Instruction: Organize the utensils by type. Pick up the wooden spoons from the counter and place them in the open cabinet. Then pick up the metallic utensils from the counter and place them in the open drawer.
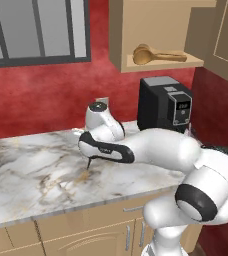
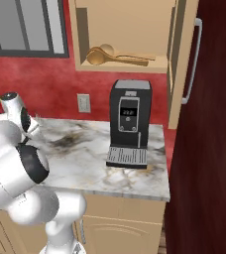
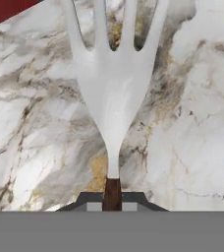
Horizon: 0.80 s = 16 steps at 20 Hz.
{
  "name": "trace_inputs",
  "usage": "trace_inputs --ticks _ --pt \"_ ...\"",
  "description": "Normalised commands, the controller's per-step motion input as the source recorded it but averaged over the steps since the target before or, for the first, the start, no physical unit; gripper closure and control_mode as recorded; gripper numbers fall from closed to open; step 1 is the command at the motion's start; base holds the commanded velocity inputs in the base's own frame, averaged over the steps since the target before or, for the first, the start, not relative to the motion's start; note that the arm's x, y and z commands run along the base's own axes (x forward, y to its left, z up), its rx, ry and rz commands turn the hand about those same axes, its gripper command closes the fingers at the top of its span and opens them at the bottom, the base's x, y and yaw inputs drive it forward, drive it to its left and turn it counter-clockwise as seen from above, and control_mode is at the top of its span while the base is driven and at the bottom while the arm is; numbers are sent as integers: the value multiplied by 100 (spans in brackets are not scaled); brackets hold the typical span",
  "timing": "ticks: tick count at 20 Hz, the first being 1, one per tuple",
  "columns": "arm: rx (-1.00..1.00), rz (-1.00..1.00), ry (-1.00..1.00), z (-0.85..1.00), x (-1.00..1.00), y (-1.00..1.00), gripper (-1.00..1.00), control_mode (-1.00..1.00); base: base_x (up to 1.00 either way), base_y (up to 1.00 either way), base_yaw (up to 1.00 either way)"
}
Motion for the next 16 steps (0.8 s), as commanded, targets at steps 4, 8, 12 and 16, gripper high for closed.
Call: trace_inputs --ticks 4,8,12,16 --pt "0 39 -17 41 -59 -33 100 -100 0 0 0" --pt "0 44 -6 39 -52 -35 100 -100 0 0 0" --pt "0 46 0 30 -36 -32 100 -100 0 0 0" --pt "-1 52 -1 21 -30 -24 100 -100 0 0 0"
